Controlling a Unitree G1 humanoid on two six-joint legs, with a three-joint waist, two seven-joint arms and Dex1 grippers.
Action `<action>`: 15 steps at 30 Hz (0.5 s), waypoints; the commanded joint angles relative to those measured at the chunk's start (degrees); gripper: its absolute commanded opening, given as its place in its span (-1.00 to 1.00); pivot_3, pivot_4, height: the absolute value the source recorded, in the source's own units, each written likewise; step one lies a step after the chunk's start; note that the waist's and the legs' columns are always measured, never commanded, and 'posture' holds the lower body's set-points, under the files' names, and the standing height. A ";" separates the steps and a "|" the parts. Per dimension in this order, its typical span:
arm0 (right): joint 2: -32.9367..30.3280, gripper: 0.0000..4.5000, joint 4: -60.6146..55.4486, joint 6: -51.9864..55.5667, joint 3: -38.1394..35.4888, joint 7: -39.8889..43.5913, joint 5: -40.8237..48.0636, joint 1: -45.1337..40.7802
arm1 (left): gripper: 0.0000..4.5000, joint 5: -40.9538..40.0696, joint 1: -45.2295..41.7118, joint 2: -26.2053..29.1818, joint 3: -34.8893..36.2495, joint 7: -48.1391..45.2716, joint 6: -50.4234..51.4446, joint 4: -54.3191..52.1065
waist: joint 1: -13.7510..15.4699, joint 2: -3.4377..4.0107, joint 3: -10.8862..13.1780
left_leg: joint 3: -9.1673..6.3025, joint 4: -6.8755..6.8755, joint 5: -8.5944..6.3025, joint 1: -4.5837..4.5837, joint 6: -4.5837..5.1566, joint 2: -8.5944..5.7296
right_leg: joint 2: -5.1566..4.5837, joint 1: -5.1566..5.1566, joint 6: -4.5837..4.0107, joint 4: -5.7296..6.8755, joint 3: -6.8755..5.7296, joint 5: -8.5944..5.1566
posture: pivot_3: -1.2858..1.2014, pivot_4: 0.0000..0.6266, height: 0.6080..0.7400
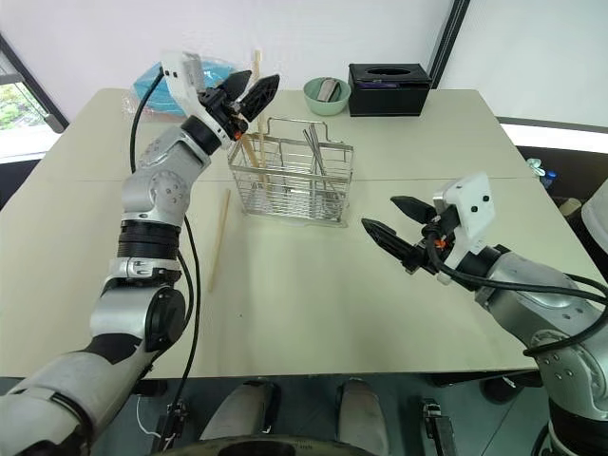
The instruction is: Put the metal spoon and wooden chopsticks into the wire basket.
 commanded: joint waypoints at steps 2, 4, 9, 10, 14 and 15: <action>-0.16 0.50 0.00 -1.19 0.26 0.48 -0.29 -1.28 | 0.98 -1.94 0.51 1.22 0.19 1.56 4.11 -7.81 | 0.00 0.00 0.00 | 0.00 0.00 0.00 0.00 0.00 0.00 | 0.00 0.00 0.00 0.00 0.00 0.00 | 0.03 -0.52 -0.30; -0.06 0.50 0.57 -1.38 0.81 0.68 -0.64 -1.87 | 0.98 -4.67 -1.88 3.74 2.03 4.30 10.76 -12.40 | -0.05 -0.03 0.03 | -0.01 0.01 0.00 0.00 0.00 0.00 | 0.00 0.00 0.00 0.01 0.00 0.00 | 0.03 -0.52 -0.30; 0.00 0.50 1.75 -1.95 1.75 1.74 -1.44 -2.67 | 0.98 -6.23 -6.97 10.05 5.01 10.11 20.64 -14.14 | -0.08 0.02 0.02 | -0.02 -0.03 0.00 0.02 0.00 0.01 | 0.06 -0.01 0.00 0.01 -0.01 0.00 | 0.03 -0.52 -0.30; -0.04 0.50 2.15 -2.14 2.20 2.16 -1.84 -2.93 | 0.98 -7.17 -8.15 11.45 6.56 11.39 22.71 -13.87 | -0.09 0.03 0.01 | -0.02 -0.03 0.00 0.05 0.00 0.01 | 0.05 0.02 0.00 0.01 -0.01 -0.01 | 0.03 -0.52 -0.30; -0.10 0.50 3.61 -2.52 3.38 3.21 -2.78 -4.51 | 0.98 -7.57 -10.45 16.22 9.74 18.11 31.29 -12.55 | -0.21 0.04 0.02 | -0.02 -0.03 0.00 0.08 0.00 0.00 | 0.06 0.01 0.01 0.04 -0.01 -0.01 | 0.03 -0.52 -0.30; -0.06 0.50 3.95 -2.59 3.49 3.44 -2.93 -4.84 | 0.98 -6.38 -10.41 17.53 9.55 20.79 35.30 -11.85 | -0.19 0.04 0.02 | -0.02 -0.03 0.00 0.08 0.00 -0.01 | 0.07 0.00 0.01 0.05 -0.01 -0.01 | 0.03 -0.52 -0.30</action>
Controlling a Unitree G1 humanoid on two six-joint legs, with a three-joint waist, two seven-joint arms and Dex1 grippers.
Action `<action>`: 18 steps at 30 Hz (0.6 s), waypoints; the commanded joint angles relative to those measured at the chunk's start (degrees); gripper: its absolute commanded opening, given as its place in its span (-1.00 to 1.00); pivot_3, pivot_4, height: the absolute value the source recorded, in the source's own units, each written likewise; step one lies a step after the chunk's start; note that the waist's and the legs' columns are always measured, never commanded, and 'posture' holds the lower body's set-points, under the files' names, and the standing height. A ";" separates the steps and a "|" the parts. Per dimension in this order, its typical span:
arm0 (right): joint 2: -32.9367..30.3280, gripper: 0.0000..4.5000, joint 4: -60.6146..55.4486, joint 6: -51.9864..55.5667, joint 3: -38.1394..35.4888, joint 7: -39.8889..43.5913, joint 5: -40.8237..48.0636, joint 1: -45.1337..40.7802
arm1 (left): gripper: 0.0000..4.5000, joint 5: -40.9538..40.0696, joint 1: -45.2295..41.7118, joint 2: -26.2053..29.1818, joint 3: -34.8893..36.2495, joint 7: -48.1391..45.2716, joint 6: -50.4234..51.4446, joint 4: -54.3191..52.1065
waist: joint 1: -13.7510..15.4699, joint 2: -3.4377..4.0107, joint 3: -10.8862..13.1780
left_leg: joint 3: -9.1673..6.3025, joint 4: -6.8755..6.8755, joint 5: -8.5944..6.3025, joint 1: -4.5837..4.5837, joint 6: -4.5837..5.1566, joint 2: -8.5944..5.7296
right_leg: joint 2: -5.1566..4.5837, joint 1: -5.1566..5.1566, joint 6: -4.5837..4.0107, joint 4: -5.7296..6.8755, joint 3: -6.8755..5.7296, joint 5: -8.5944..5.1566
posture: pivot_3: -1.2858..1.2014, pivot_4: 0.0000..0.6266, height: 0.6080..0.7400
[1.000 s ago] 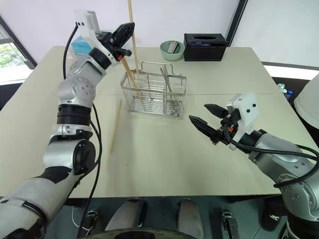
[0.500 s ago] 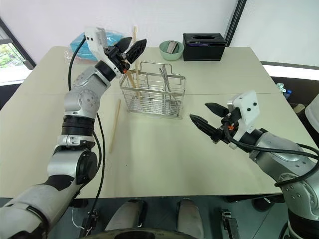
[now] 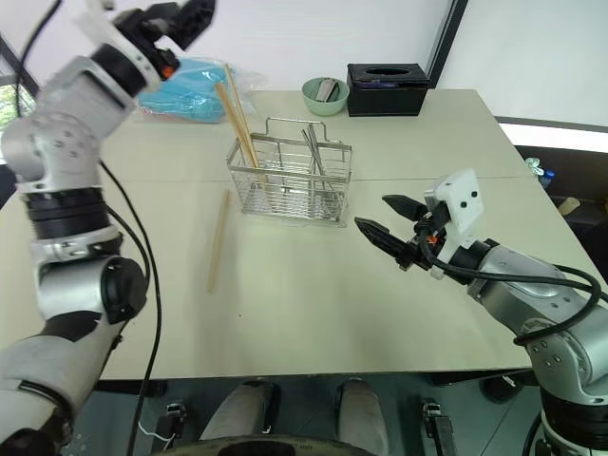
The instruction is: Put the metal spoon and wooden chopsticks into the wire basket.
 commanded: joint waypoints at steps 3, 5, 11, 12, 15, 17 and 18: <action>0.26 0.50 1.09 -1.92 0.68 1.34 -1.63 -2.48 | 0.98 3.09 -1.33 4.78 2.12 12.42 19.44 3.58 | 0.15 -0.01 0.00 | 0.00 0.02 0.00 0.01 0.00 -0.02 | 0.00 0.01 0.00 0.02 0.00 0.00 | 0.03 -0.52 -0.30; 0.66 0.50 1.24 -2.20 1.26 1.63 -2.09 -2.50 | 0.98 4.30 -0.39 5.95 0.76 13.49 24.90 4.19 | 0.15 -0.05 -0.01 | -0.03 0.02 0.00 0.02 0.00 -0.06 | 0.01 0.01 0.00 0.03 -0.01 0.00 | 0.03 -0.52 -0.30; 2.27 0.50 0.26 -2.32 2.45 1.51 -2.38 -1.68 | 0.98 4.52 2.40 6.00 -7.22 11.28 43.97 0.48 | 0.18 -0.07 0.01 | -0.06 0.01 0.01 -0.05 -0.02 -0.06 | 0.00 -0.06 0.00 0.04 -0.01 0.00 | 0.03 -0.52 -0.30; 2.39 0.50 0.16 -2.29 2.63 1.52 -2.54 -1.57 | 0.98 4.29 2.94 6.02 -8.81 10.60 45.37 -0.49 | 0.15 -0.07 0.01 | -0.05 0.01 0.00 -0.04 -0.02 -0.06 | -0.02 -0.05 0.00 0.05 -0.01 0.00 | 0.03 -0.52 -0.30; 2.61 0.50 -0.04 -2.26 2.89 1.46 -2.75 -1.43 | 0.98 3.68 4.89 6.28 -12.50 9.46 46.15 -1.85 | 0.08 -0.05 0.02 | -0.04 0.01 0.00 -0.04 -0.03 -0.02 | -0.02 -0.06 0.00 0.05 0.01 0.00 | 0.03 -0.52 -0.30; 2.95 0.50 -0.37 -1.96 2.77 1.09 -2.30 -1.31 | 0.98 3.46 7.24 5.54 -14.80 8.91 46.15 -2.18 | -0.06 -0.03 0.01 | -0.04 -0.01 0.01 -0.03 -0.05 0.01 | -0.02 -0.09 -0.01 0.05 0.02 0.00 | 0.03 -0.52 -0.30; 3.06 0.50 -0.59 -1.86 2.76 0.91 -2.19 -1.19 | 0.98 3.84 8.18 5.02 -15.31 8.94 46.15 -2.17 | -0.06 0.01 -0.01 | -0.02 -0.02 0.01 -0.01 -0.06 0.02 | -0.02 -0.09 -0.01 0.06 0.03 0.00 | 0.03 -0.52 -0.30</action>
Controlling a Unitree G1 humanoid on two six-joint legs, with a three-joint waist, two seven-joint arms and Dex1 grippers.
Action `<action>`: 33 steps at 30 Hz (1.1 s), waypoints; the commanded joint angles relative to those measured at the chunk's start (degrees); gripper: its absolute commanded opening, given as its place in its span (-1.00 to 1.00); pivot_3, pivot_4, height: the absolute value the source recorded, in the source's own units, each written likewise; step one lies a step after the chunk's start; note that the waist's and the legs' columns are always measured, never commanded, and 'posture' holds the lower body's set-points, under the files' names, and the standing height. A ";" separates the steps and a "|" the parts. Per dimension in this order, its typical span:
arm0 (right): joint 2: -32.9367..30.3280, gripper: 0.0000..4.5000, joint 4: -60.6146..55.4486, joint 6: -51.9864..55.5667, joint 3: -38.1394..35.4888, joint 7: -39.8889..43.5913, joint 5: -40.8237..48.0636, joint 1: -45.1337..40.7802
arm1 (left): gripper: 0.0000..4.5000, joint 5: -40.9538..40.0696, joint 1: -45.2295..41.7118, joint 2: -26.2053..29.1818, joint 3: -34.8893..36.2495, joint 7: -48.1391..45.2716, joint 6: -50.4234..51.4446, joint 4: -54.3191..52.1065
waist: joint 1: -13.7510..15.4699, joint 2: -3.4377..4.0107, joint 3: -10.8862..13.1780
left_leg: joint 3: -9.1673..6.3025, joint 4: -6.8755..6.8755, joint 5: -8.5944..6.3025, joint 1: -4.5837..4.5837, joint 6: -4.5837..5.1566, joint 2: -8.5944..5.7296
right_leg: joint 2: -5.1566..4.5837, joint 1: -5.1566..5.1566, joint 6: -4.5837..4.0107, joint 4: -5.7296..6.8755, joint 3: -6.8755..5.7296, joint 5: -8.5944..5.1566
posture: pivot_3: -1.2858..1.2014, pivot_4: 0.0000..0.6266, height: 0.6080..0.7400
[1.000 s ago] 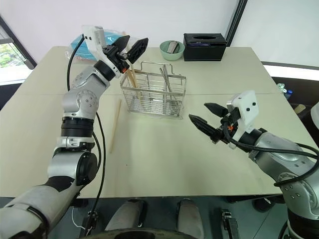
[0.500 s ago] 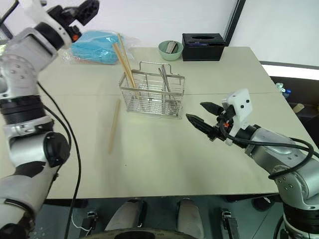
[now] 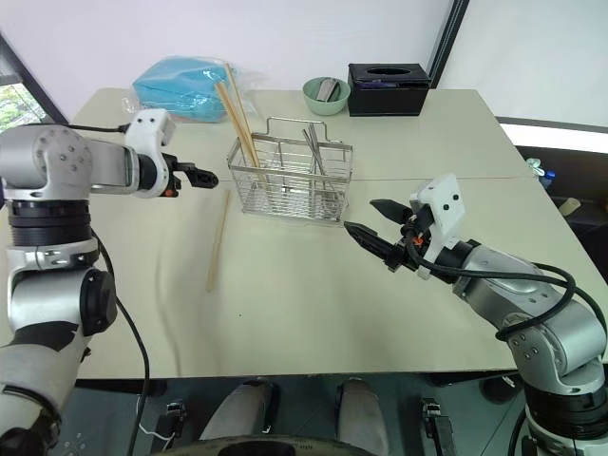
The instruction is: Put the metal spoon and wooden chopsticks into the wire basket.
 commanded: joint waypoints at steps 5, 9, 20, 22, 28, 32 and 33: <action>0.74 0.50 -3.49 -0.14 -1.65 -1.52 1.52 0.94 | 0.98 0.86 4.86 -3.28 -2.95 -0.39 0.44 -0.05 | 0.21 0.03 -0.02 | -0.01 0.01 0.00 -0.04 0.00 0.00 | -0.03 -0.01 -0.01 -0.02 0.01 0.00 | 0.03 -0.52 -0.30; 0.82 0.50 -4.39 0.06 -2.05 -2.47 2.21 1.89 | 0.98 3.25 5.83 -6.18 -3.68 -0.25 0.44 2.60 | 0.37 0.02 -0.02 | -0.01 0.02 0.00 -0.05 0.00 -0.03 | -0.06 0.02 -0.01 -0.05 0.01 0.00 | 0.03 -0.52 -0.30; 0.63 0.50 -4.80 -0.67 -1.92 -3.42 2.80 3.01 | -0.27 8.79 3.44 -13.10 0.97 -0.28 -1.81 10.06 | 0.58 0.15 -0.12 | 0.00 0.06 0.00 0.04 0.00 -0.05 | -0.07 0.16 0.00 -0.05 0.00 -0.01 | 0.03 -0.52 -0.30; 0.13 0.50 -4.89 -0.80 -1.85 -2.78 2.48 3.37 | -0.71 9.56 2.96 -13.16 1.48 -0.42 -2.34 10.65 | 0.52 0.15 -0.12 | 0.00 0.06 0.00 0.02 0.00 -0.06 | -0.08 0.16 0.01 -0.06 0.00 0.00 | 0.03 -0.52 -0.30; -1.53 0.50 -5.19 -1.32 -2.30 -0.46 1.70 4.71 | -0.98 11.17 3.60 -12.80 3.34 -0.34 -2.97 10.45 | 0.29 0.14 -0.12 | 0.01 0.04 0.00 0.01 0.00 -0.05 | -0.08 0.11 0.01 -0.06 0.00 0.00 | 0.03 -0.52 -0.30; -2.20 0.50 -4.93 -1.91 -2.32 1.18 1.43 5.18 | -0.98 12.22 5.17 -12.40 4.51 0.18 -3.38 9.17 | 0.26 0.14 -0.12 | 0.01 0.04 0.00 0.02 0.00 -0.03 | -0.07 0.11 0.02 -0.05 0.00 0.00 | 0.03 -0.52 -0.30; -2.35 0.50 -4.78 -2.10 -2.18 1.57 1.18 5.18 | -0.98 12.42 5.45 -12.25 4.72 0.22 -3.53 8.78 | 0.25 0.13 -0.12 | 0.01 0.04 0.00 0.02 0.00 -0.03 | -0.07 0.11 0.02 -0.06 0.00 0.00 | 0.03 -0.52 -0.30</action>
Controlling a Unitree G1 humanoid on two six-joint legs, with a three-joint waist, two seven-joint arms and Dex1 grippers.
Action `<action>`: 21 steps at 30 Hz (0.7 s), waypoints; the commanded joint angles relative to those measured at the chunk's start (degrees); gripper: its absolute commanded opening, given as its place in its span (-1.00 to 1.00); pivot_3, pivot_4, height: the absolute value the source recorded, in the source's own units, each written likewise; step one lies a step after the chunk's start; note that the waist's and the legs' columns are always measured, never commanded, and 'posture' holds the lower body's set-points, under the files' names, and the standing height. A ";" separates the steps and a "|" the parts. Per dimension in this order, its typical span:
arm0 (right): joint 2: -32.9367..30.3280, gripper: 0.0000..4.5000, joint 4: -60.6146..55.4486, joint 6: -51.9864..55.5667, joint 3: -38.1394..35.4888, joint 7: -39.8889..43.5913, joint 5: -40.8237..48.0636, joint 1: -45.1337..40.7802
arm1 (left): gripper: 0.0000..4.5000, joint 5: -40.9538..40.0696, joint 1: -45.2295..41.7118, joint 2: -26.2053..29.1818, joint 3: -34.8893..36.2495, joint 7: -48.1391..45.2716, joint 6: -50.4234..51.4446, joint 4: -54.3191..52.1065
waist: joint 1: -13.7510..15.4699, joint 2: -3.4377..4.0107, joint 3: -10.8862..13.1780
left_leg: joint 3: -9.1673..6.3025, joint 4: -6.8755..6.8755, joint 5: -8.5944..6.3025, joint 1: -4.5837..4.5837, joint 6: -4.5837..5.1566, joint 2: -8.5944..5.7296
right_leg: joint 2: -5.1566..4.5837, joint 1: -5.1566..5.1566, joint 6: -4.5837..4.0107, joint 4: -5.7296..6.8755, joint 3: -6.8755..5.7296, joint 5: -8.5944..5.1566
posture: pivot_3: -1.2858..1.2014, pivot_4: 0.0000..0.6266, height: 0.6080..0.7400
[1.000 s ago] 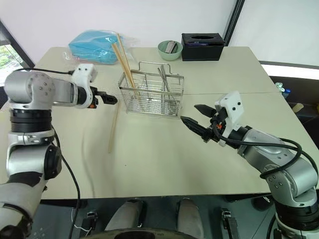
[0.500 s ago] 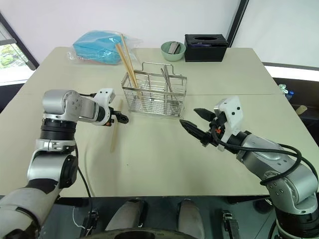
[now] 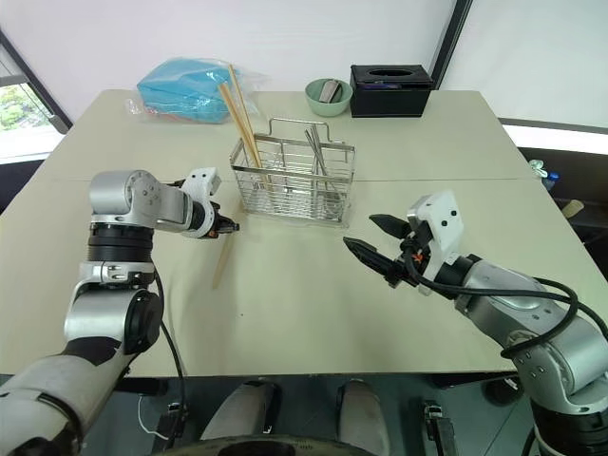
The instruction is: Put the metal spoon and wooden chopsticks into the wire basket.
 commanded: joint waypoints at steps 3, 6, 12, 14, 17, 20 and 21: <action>-0.65 0.50 -0.62 -2.17 -0.79 2.00 -0.96 -1.62 | -0.98 2.66 1.56 2.58 1.96 1.25 -1.90 -2.27 | -0.14 0.00 0.00 | 0.01 0.00 0.00 0.02 0.00 0.02 | 0.01 0.00 0.00 0.01 0.00 0.00 | 0.03 -0.52 -0.30; -0.66 0.50 0.26 -2.56 -0.22 3.28 -1.75 -2.81 | -0.98 3.97 2.30 5.39 3.05 1.80 -5.37 -2.39 | -0.50 -0.02 0.01 | 0.05 -0.03 0.00 0.04 -0.01 0.05 | 0.06 -0.04 0.00 0.01 0.00 0.00 | 0.03 -0.52 -0.30; -0.51 0.50 0.81 -2.84 -0.08 4.82 -2.18 -5.00 | -0.98 4.99 3.00 9.42 8.13 2.75 -12.53 -2.30 | -0.02 -0.05 0.02 | 0.04 -0.05 0.00 -0.02 -0.01 0.05 | 0.02 -0.11 -0.01 0.00 0.00 0.01 | 0.03 -0.52 -0.30; -0.20 0.50 1.18 -2.72 -0.22 4.57 -2.10 -6.10 | -0.98 5.59 3.58 10.63 9.18 3.23 -15.45 -3.17 | 0.17 -0.09 0.01 | 0.04 -0.03 0.00 -0.04 -0.01 0.01 | -0.03 -0.10 -0.01 -0.01 0.00 0.01 | 0.03 -0.52 -0.30; 0.57 0.50 1.99 -2.88 -0.33 3.80 -2.28 -7.57 | -0.98 6.91 4.71 12.43 11.21 4.62 -21.68 -4.91 | 0.11 -0.13 0.01 | 0.02 -0.01 0.00 -0.05 -0.02 -0.01 | -0.05 -0.09 -0.01 -0.03 0.01 0.01 | 0.03 -0.52 -0.30; 1.41 0.50 2.71 -2.95 -0.55 2.60 -2.07 -9.27 | -0.98 6.24 4.51 12.66 15.04 5.94 -29.59 -5.84 | 0.09 -0.13 0.01 | 0.01 -0.02 0.00 -0.06 -0.02 0.01 | -0.05 -0.13 -0.01 -0.01 0.01 0.01 | 0.03 -0.52 -0.30; 1.63 0.50 2.91 -2.92 -0.68 2.29 -1.92 -9.91 | -0.98 5.72 4.11 12.43 16.56 6.24 -33.27 -6.23 | 0.09 -0.13 0.02 | 0.01 -0.02 0.00 -0.07 -0.02 0.01 | -0.05 -0.12 -0.01 -0.01 0.01 0.01 | 0.03 -0.52 -0.30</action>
